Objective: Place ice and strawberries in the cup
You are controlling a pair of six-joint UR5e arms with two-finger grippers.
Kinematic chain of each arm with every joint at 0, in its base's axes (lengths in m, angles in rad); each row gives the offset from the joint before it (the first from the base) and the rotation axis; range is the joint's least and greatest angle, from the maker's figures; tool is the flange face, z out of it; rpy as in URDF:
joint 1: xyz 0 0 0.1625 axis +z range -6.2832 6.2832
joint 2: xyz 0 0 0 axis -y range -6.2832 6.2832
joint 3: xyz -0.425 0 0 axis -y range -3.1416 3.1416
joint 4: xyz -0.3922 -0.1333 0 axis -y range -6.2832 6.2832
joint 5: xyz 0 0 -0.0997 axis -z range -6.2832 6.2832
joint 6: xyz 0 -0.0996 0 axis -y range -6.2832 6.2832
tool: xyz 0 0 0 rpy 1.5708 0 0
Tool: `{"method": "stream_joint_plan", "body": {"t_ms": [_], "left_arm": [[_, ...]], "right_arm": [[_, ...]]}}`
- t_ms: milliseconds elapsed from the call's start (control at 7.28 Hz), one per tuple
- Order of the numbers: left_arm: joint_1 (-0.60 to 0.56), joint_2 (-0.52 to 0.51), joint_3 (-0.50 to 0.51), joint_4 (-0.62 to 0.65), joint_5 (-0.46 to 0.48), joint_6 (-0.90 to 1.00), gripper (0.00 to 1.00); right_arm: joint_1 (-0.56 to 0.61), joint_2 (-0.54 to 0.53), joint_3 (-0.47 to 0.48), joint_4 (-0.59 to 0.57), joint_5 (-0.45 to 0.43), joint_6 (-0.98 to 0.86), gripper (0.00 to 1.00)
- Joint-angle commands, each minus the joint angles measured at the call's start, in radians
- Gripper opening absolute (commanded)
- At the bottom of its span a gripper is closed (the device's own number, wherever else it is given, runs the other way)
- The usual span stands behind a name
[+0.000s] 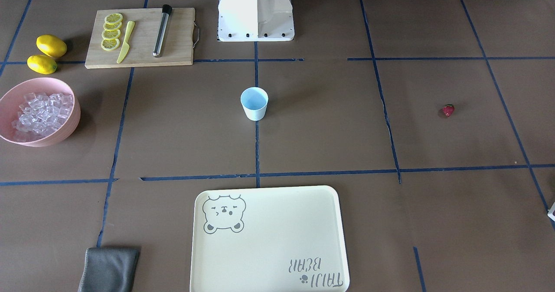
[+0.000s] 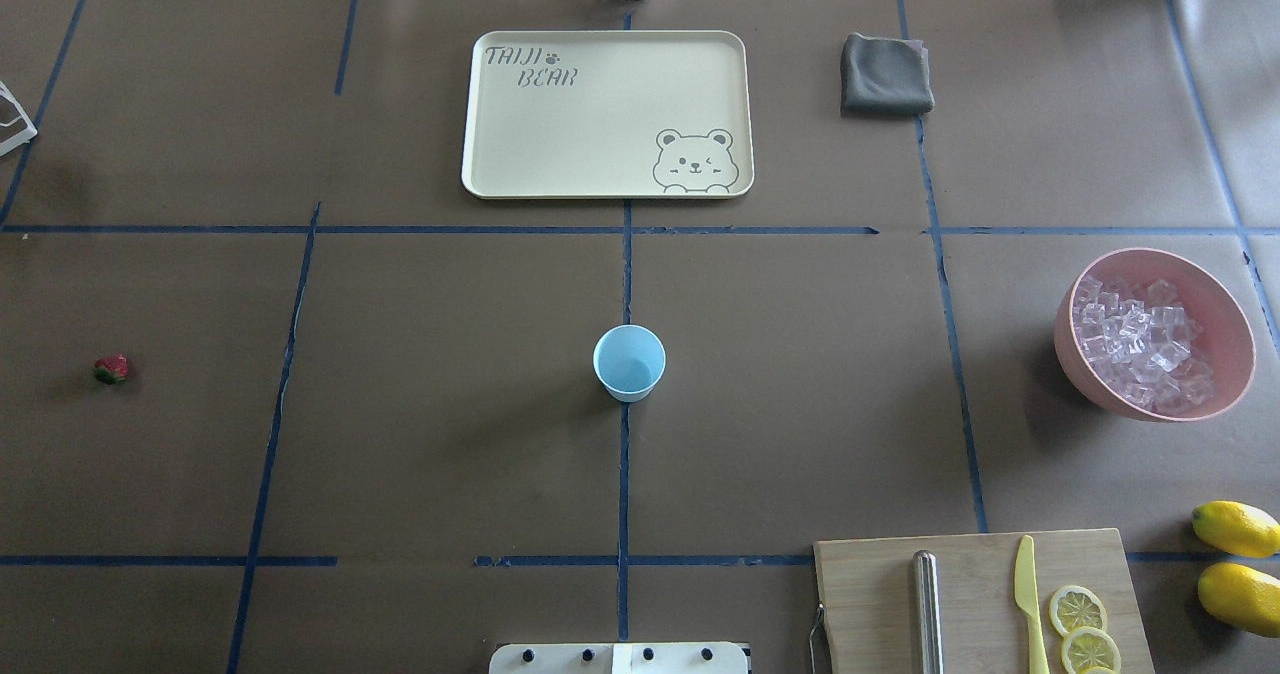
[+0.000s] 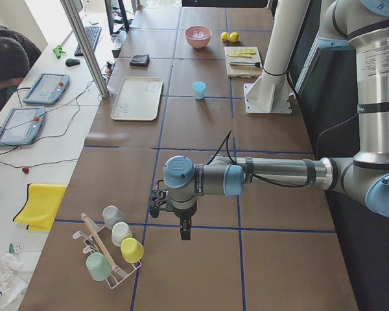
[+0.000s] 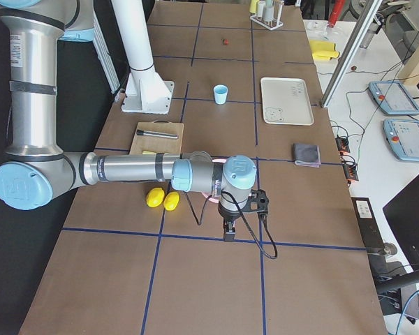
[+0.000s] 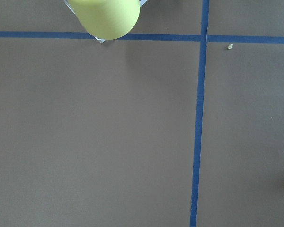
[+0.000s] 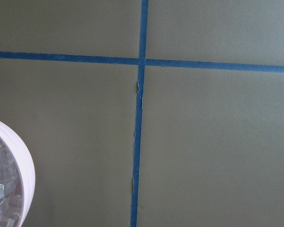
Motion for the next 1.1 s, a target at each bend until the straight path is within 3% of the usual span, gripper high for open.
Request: {"method": "stream_joint_plan", "body": {"t_ms": [0,962], "left_arm": [[0.001,0.004,0.0,0.0,0.001,0.001,1.0],[0.001,0.013,0.0,-0.002,0.001,0.001,1.0]], "right_arm": [[0.0,0.0,0.003,0.0,0.002,0.001,1.0],[-0.04,0.022,0.032,0.0,0.016,0.005,1.0]]}}
